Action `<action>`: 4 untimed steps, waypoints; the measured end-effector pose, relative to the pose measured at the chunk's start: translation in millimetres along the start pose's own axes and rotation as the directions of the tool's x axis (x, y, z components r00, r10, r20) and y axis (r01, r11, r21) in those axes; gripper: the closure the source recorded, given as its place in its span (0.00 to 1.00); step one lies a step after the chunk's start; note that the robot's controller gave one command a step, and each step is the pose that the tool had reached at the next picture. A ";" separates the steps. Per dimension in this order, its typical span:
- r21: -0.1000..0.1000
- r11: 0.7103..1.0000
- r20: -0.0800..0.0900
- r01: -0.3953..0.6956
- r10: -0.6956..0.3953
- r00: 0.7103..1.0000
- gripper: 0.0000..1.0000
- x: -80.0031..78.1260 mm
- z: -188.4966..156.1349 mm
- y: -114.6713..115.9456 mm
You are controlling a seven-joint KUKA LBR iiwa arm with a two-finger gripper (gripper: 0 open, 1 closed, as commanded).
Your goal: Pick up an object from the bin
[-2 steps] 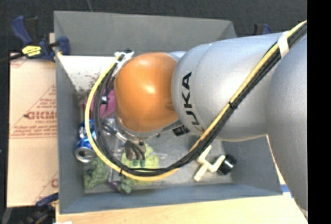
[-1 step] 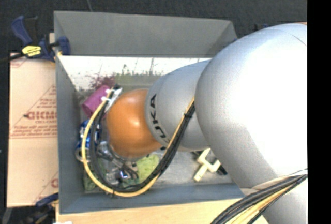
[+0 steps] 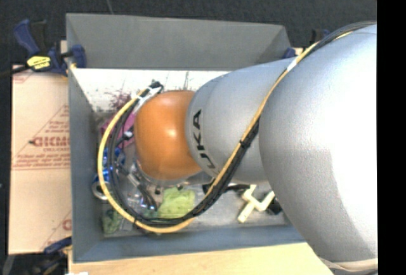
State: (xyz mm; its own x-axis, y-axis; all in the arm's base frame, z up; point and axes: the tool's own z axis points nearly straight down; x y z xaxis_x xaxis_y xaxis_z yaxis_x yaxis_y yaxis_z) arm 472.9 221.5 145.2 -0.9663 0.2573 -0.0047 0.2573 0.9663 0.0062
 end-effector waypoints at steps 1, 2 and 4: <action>0.001 0.923 0.003 0.385 -0.385 0.923 0.00 1.0 45.2 0.1; -0.001 0.996 0.006 0.084 -0.084 0.996 0.00 1.5 73.5 11.4; -0.002 0.981 0.002 0.192 -0.192 0.981 1.00 -0.1 73.4 -0.3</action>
Offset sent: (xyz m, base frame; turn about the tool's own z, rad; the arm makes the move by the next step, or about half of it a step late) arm -0.0019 0.0140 -0.0752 -0.0852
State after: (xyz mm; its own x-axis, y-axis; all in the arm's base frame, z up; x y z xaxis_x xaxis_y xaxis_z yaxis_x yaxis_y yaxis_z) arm 473.3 221.5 71.8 -0.9977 0.0669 -0.0073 0.0669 0.9977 0.0069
